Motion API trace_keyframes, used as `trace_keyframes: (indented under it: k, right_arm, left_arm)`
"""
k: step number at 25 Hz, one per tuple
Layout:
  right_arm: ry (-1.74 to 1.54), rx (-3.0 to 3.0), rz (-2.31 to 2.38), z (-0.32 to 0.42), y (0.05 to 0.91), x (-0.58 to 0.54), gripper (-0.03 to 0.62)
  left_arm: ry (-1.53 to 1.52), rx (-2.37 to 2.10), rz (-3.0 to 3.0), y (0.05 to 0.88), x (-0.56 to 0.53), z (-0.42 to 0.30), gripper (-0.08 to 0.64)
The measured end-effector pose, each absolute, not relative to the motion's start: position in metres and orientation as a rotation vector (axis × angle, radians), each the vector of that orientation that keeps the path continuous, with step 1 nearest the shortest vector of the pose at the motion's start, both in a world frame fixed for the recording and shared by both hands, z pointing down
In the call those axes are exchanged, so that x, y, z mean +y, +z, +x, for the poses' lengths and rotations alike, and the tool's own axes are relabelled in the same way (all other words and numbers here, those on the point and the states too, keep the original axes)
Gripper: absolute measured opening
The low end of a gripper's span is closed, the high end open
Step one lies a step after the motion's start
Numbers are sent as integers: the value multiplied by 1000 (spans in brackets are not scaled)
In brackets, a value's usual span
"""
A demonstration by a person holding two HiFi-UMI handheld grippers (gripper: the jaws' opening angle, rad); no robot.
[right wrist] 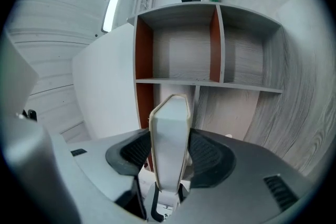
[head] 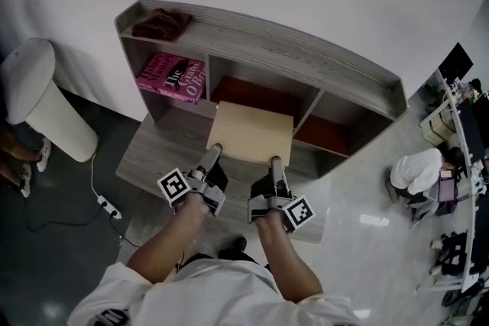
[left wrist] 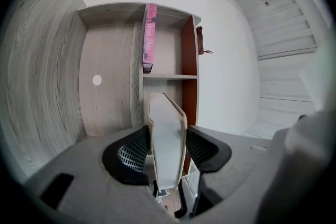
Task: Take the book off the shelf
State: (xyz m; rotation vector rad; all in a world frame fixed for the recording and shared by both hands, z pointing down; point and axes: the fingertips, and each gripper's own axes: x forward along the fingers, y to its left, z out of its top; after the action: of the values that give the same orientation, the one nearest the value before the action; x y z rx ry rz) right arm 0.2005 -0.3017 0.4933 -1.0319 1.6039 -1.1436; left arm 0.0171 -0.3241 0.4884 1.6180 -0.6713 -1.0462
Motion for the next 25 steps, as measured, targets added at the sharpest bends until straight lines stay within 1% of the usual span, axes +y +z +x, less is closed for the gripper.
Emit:
trace_keyframes:
  k: [25]
  right_arm:
    - [-1095,1571,-1099,147,498,-123,227]
  left_arm:
    - [-981,-579,1634,493,-164,-32,218]
